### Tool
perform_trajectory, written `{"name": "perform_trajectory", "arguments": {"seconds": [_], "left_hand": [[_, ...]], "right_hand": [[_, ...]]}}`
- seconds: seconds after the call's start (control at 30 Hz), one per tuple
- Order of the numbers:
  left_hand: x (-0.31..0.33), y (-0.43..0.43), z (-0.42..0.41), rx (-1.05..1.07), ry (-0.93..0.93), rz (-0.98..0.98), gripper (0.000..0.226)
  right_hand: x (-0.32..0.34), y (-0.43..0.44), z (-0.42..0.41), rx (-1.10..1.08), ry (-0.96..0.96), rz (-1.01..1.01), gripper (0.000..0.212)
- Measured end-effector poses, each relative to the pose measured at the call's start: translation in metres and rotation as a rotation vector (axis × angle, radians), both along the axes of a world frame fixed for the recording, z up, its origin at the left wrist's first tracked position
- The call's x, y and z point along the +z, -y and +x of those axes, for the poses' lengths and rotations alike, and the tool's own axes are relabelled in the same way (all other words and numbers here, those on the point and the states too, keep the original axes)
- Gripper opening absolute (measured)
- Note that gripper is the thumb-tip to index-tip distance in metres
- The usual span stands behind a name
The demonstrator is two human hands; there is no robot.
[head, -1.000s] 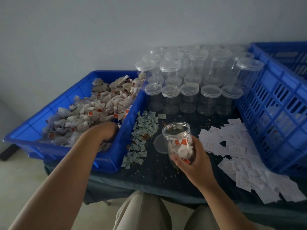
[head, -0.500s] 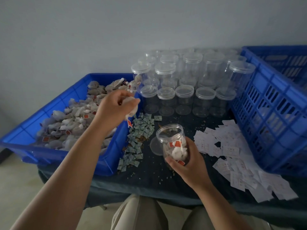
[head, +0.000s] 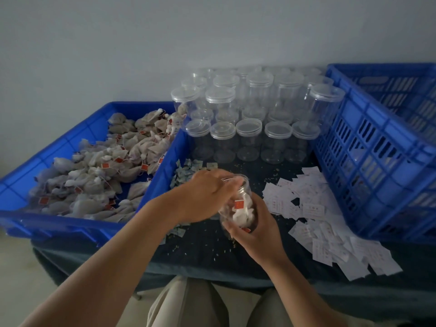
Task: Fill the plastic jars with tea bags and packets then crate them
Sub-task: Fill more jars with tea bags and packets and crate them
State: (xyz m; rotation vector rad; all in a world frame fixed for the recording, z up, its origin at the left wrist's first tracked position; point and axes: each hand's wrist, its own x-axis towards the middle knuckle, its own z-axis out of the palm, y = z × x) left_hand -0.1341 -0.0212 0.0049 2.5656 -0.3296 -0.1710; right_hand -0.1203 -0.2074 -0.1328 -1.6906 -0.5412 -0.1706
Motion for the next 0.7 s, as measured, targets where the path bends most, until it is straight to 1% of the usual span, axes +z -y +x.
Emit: {"name": "perform_trajectory", "arguments": {"seconds": [0.03, 0.07, 0.1, 0.13, 0.17, 0.2, 0.23, 0.27, 0.3, 0.33, 0.37, 0.4, 0.43, 0.5, 0.63, 0.7], "left_hand": [[-0.004, 0.001, 0.0, -0.016, 0.027, -0.018, 0.082], [-0.006, -0.001, 0.001, 0.02, 0.054, -0.129, 0.078], [-0.007, -0.005, 0.005, 0.127, 0.088, -0.296, 0.073], [-0.01, -0.012, 0.012, 0.282, 0.155, -0.399, 0.065], [-0.013, -0.022, 0.018, 0.433, 0.238, -0.39, 0.055], [-0.017, -0.032, 0.026, 0.533, 0.278, -0.258, 0.042], [-0.023, -0.042, 0.032, 0.548, 0.22, -0.033, 0.029], [-0.033, -0.048, 0.038, 0.508, 0.092, 0.199, 0.019], [-0.048, -0.05, 0.043, 0.469, -0.033, 0.353, 0.02], [-0.062, -0.049, 0.046, 0.435, -0.106, 0.417, 0.031], [-0.075, -0.048, 0.048, 0.43, -0.119, 0.403, 0.037], [-0.085, -0.047, 0.05, 0.469, -0.062, 0.358, 0.035], [-0.091, -0.046, 0.052, 0.51, 0.025, 0.312, 0.028], [-0.1, -0.051, 0.056, 0.561, 0.144, 0.286, 0.014], [-0.106, -0.06, 0.057, 0.6, 0.226, 0.255, 0.009], [-0.107, -0.059, 0.059, 0.607, 0.233, 0.242, 0.005]], "right_hand": [[0.0, 0.001, 0.0, -0.011, 0.001, 0.006, 0.062], [0.001, 0.001, 0.0, -0.02, 0.002, 0.019, 0.062], [0.001, 0.002, 0.0, -0.025, -0.003, 0.037, 0.062], [0.001, 0.002, 0.0, -0.029, -0.011, 0.056, 0.062], [0.001, 0.001, -0.001, -0.031, -0.021, 0.067, 0.062], [0.001, 0.001, -0.001, -0.033, -0.032, 0.07, 0.062], [0.0, 0.001, -0.001, -0.035, -0.044, 0.067, 0.063], [0.0, 0.001, -0.001, -0.038, -0.05, 0.06, 0.063], [-0.001, 0.001, -0.001, -0.041, -0.047, 0.053, 0.062], [-0.001, 0.001, 0.0, -0.043, -0.036, 0.046, 0.062], [-0.001, 0.001, 0.0, -0.042, -0.027, 0.04, 0.062], [-0.001, 0.001, 0.0, -0.04, -0.025, 0.039, 0.062], [-0.001, 0.001, 0.0, -0.041, -0.027, 0.04, 0.062], [-0.001, 0.001, 0.0, -0.048, -0.038, 0.041, 0.062], [0.0, 0.003, -0.002, -0.054, -0.076, 0.073, 0.063], [0.001, 0.003, -0.003, -0.065, -0.091, 0.093, 0.065]]}}
